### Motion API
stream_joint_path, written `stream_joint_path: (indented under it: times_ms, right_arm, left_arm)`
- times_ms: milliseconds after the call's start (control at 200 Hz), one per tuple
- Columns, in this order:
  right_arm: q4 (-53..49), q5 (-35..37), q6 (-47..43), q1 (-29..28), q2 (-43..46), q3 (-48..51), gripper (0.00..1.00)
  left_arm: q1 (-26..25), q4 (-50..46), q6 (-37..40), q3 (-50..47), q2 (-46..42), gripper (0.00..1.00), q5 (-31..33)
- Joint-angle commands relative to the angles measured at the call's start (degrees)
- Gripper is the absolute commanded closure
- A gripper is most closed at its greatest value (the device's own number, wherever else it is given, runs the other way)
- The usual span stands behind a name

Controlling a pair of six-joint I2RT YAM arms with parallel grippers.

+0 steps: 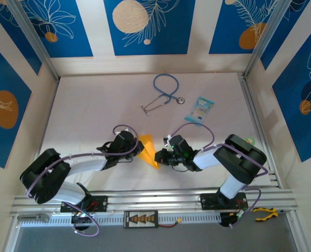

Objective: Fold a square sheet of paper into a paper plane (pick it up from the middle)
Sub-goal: Fourth fold the wing at the center of the table.

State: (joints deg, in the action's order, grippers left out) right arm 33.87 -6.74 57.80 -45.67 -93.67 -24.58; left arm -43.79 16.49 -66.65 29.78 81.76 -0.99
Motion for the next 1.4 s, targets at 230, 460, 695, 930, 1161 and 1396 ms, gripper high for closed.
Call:
stream_joint_path:
  times_ms: [230, 460, 695, 930, 1161, 1396]
  right_arm:
    - [-1.9, 0.3, 0.9, 0.3, -1.5, 1.3, 0.97]
    - [-2.6, 0.2, 0.7, 0.6, -1.3, 1.1, 0.97]
    - [-4.4, -0.2, 0.6, 0.8, -0.9, 0.5, 0.97]
    - [-5.6, -0.5, 0.5, 0.7, -0.9, -0.1, 0.97]
    - [-6.1, -0.6, 0.5, 0.8, -0.8, -0.1, 0.97]
    - [-8.8, -1.1, -0.2, 0.8, 1.1, -1.0, 0.94]
  left_arm:
    - [-0.6, 12.1, 0.1, 2.9, 11.7, 1.0, -8.3]
    - [-0.5, 10.2, -1.0, 2.0, 12.0, 0.99, -6.0]
    - [-0.4, 8.2, -0.9, 2.3, 12.1, 0.99, -5.2]
    - [-0.3, 6.7, -0.4, 3.2, 13.2, 1.0, -4.6]
    - [-0.3, 5.7, -0.1, 3.6, 14.1, 1.0, -4.7]
    - [-0.2, 3.5, 0.0, 3.3, 14.4, 1.0, -4.6]
